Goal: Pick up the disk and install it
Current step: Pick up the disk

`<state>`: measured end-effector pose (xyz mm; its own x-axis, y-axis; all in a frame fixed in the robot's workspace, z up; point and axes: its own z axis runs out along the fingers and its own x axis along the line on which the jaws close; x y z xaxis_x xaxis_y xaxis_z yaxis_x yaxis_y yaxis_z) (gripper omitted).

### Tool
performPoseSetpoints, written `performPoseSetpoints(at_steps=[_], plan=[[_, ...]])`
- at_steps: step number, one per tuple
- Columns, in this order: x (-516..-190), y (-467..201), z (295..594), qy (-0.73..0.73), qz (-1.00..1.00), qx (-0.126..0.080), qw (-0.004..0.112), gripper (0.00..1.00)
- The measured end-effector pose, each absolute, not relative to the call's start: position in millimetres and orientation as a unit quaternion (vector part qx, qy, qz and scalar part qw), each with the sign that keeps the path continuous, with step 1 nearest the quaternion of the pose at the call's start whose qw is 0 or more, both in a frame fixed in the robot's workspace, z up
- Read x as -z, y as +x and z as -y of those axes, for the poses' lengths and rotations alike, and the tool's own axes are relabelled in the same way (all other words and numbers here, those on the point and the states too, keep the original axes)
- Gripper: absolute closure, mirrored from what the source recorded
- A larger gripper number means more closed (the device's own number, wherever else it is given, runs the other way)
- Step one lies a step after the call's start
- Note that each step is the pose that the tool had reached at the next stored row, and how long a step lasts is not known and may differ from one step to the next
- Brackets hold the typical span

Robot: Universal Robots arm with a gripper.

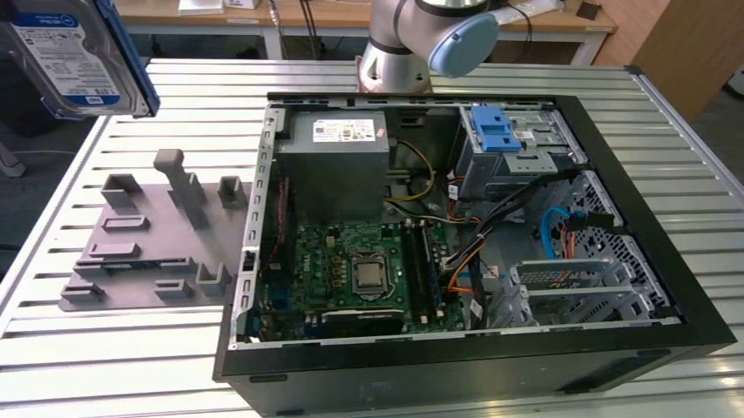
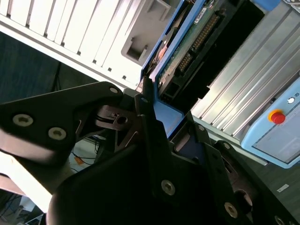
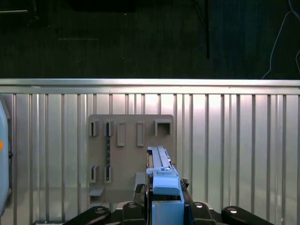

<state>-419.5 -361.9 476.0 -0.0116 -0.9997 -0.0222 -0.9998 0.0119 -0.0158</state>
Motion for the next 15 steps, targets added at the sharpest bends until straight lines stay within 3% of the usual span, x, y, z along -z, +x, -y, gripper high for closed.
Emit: performPoseSetpoints(at_steps=[15], plan=[[-475.9,-417.8,380.2,-0.702,-0.712,0.004,0.007,0.64]])
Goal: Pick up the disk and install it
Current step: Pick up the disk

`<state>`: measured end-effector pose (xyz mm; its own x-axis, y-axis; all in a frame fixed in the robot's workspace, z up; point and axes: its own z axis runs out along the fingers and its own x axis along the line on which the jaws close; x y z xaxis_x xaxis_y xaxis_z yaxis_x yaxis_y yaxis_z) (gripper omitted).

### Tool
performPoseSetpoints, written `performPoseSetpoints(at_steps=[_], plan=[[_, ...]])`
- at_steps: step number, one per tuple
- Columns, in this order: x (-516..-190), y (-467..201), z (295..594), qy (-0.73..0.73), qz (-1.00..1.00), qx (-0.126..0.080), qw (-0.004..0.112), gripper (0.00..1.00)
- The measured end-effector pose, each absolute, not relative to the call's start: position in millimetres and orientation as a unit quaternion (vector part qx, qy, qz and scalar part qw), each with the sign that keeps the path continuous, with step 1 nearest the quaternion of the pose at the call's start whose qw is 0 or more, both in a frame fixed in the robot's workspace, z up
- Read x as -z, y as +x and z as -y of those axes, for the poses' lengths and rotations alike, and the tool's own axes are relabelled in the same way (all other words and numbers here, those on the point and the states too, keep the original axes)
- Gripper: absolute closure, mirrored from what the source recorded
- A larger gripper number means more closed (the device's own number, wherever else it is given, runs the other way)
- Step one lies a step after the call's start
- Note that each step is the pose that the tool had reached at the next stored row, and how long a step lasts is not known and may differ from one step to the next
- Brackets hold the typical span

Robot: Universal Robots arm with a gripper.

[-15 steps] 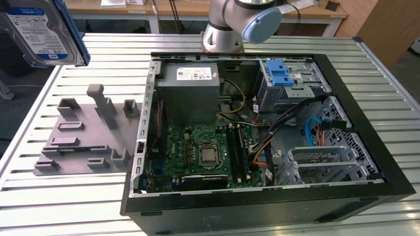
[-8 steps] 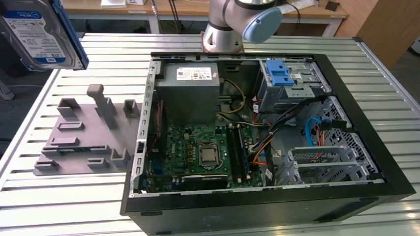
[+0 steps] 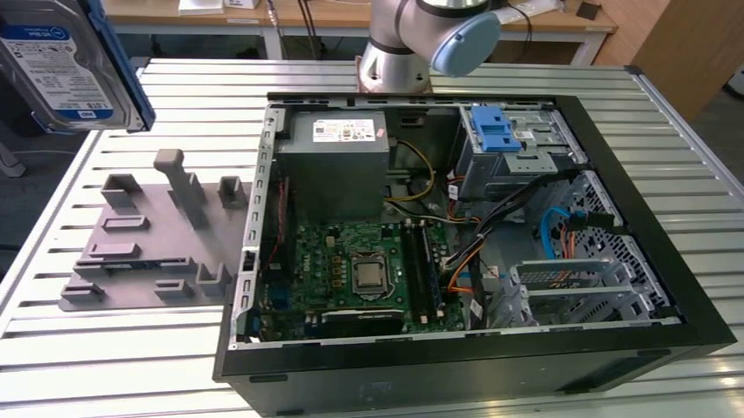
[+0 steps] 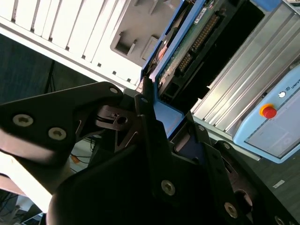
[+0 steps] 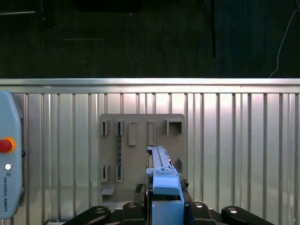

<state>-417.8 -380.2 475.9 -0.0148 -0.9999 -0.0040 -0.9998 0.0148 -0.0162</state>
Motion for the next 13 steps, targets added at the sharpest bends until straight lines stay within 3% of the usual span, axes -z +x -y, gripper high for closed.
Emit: performPoseSetpoints(at_steps=[13], plan=[[-475.9,-401.1,384.9,-0.7,-0.714,0.005,0.006,0.64]])
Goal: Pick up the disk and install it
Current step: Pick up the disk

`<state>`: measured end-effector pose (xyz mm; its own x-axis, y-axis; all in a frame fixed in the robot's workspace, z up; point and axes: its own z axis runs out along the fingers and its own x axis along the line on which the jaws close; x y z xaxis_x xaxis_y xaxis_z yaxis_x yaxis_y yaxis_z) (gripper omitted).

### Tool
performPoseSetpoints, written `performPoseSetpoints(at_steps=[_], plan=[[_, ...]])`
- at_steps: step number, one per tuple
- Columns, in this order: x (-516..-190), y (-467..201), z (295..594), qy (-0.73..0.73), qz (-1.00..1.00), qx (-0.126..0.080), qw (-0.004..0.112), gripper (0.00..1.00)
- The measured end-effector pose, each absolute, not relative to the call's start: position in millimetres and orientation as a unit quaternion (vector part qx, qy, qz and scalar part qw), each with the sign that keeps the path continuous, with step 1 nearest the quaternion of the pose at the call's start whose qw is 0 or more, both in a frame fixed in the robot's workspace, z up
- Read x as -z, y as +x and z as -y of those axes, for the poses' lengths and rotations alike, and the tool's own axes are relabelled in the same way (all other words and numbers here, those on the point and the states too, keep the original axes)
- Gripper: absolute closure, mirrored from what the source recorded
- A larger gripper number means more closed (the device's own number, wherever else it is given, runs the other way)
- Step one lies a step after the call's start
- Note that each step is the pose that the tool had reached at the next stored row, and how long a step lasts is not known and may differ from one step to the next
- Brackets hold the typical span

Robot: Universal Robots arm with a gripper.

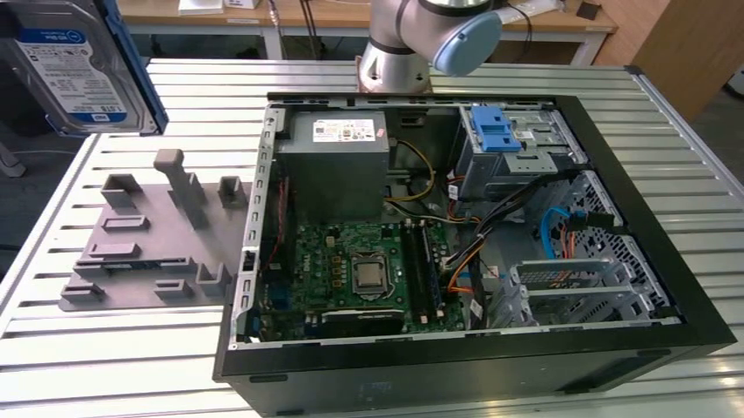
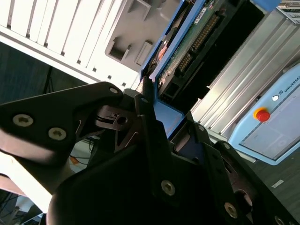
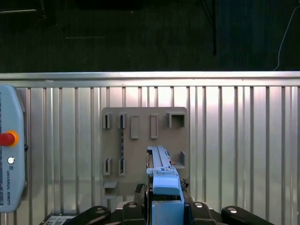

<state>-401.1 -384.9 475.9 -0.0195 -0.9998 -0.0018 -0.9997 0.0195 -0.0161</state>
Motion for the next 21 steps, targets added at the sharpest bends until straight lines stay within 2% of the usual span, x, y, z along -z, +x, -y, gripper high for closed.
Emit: performPoseSetpoints(at_steps=[21], plan=[[-478.2,-366.2,389.4,-0.699,-0.715,0.005,0.006,0.64]])
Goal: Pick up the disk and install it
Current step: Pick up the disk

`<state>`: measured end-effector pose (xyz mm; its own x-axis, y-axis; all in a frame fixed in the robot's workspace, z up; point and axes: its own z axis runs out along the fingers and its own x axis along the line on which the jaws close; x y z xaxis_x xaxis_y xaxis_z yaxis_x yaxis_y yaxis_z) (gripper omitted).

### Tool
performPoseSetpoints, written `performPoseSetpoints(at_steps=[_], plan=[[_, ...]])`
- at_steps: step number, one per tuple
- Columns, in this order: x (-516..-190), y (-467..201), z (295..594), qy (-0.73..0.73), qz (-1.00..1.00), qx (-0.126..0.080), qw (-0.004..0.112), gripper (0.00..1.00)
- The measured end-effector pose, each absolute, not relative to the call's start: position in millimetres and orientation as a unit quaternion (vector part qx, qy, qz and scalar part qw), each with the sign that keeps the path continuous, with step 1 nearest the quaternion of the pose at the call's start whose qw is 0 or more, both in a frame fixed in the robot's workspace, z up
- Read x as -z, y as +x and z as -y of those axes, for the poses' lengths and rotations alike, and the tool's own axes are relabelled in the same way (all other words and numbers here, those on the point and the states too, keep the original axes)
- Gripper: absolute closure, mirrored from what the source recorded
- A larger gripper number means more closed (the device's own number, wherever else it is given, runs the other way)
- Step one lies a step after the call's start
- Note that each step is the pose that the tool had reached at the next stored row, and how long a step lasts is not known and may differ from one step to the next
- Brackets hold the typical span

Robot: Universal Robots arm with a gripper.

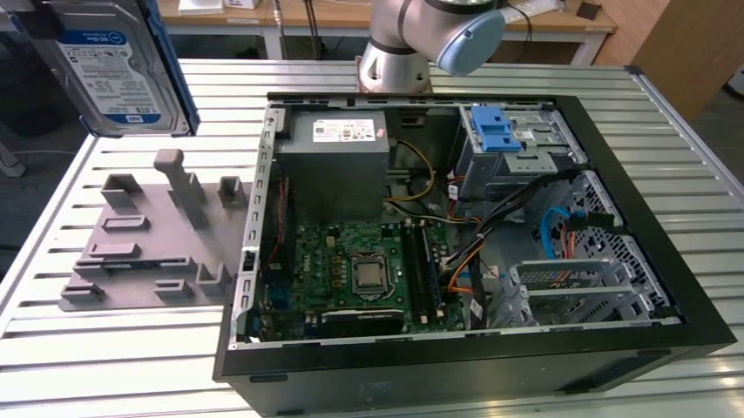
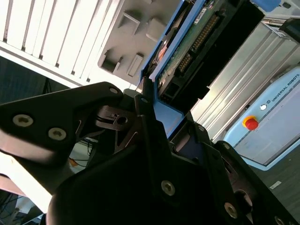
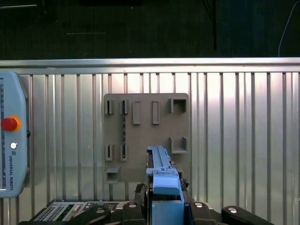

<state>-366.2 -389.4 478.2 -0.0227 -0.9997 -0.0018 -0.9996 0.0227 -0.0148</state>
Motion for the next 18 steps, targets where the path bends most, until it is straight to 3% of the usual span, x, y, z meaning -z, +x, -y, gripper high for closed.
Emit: performPoseSetpoints(at_steps=[18], plan=[[-478.9,-344.1,393.9,-0.697,-0.717,0.009,0.002,0.64]])
